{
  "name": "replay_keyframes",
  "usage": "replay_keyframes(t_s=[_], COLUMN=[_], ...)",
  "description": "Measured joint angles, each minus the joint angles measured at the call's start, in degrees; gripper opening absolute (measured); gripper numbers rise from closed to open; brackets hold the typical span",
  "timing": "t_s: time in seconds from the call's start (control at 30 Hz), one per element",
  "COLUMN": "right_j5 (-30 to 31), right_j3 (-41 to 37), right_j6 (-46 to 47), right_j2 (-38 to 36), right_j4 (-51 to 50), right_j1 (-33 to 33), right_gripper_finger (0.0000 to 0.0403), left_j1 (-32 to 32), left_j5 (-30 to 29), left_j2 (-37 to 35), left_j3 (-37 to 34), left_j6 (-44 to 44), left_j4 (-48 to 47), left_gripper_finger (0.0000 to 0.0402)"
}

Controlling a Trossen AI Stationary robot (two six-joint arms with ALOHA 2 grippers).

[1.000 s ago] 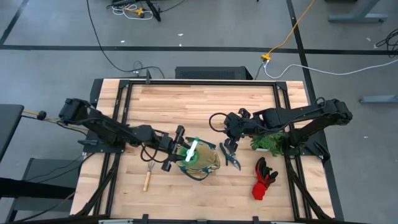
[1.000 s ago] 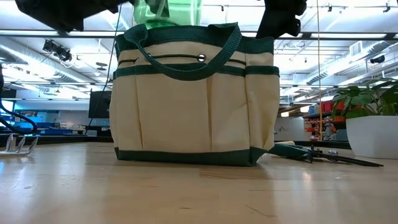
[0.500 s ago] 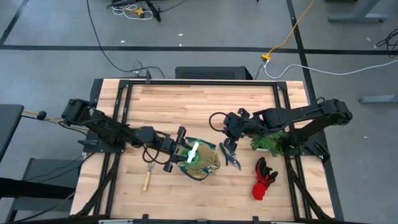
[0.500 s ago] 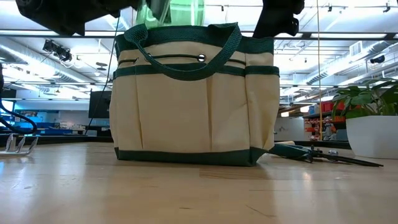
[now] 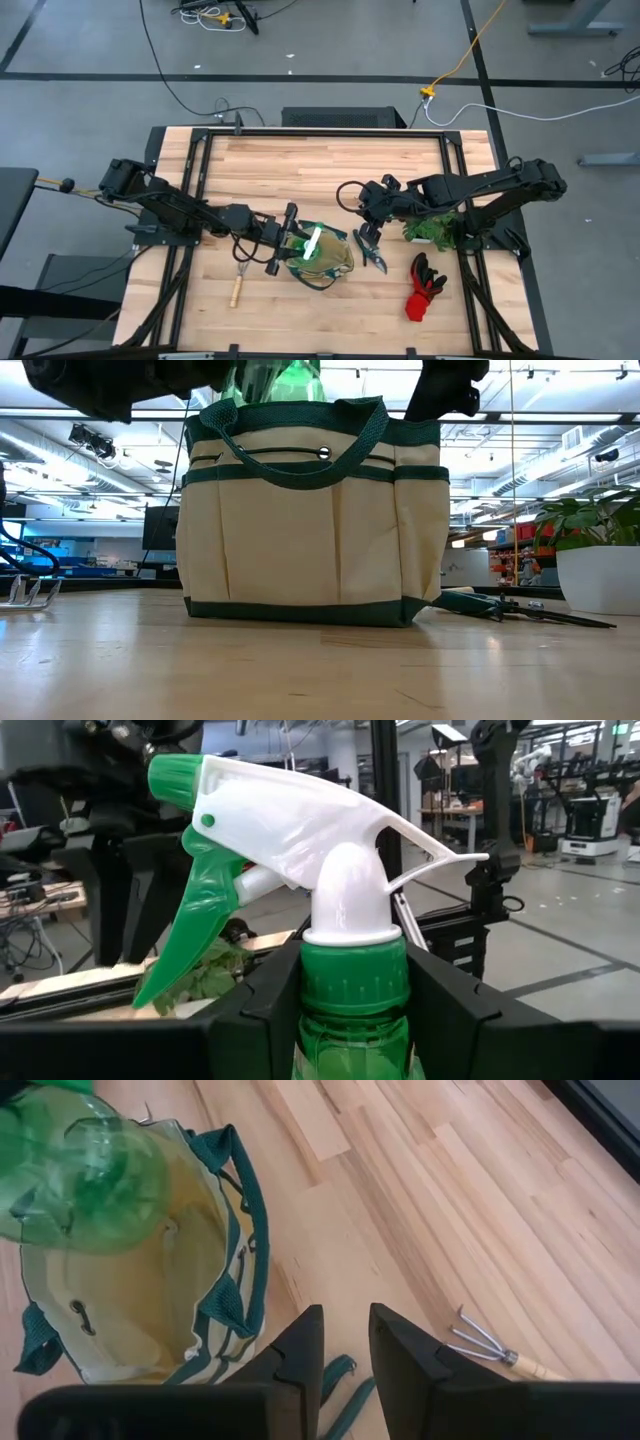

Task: Pick & Place Garden tools in Gardening bag
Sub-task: Put the green spray bottle into the gardening bag

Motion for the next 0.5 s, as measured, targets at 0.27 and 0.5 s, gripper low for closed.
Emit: replay_keyframes(t_s=[0.27,0.5], right_j5=[0.00,0.00], right_j3=[0.00,0.00], right_j6=[-0.02,-0.02], right_j2=[0.02,0.02], right_j4=[0.30,0.61], right_j1=[0.00,0.00], right_gripper_finger=[0.0087,0.0087], left_j1=[0.00,-0.04], left_j5=[-2.29,-3.40], left_j2=[0.00,0.00], left_j3=[-6.14,-8.90], left_j6=[-1.41,-2.23], left_j4=[8.75,10.88], left_gripper_finger=[0.0151,0.0151])
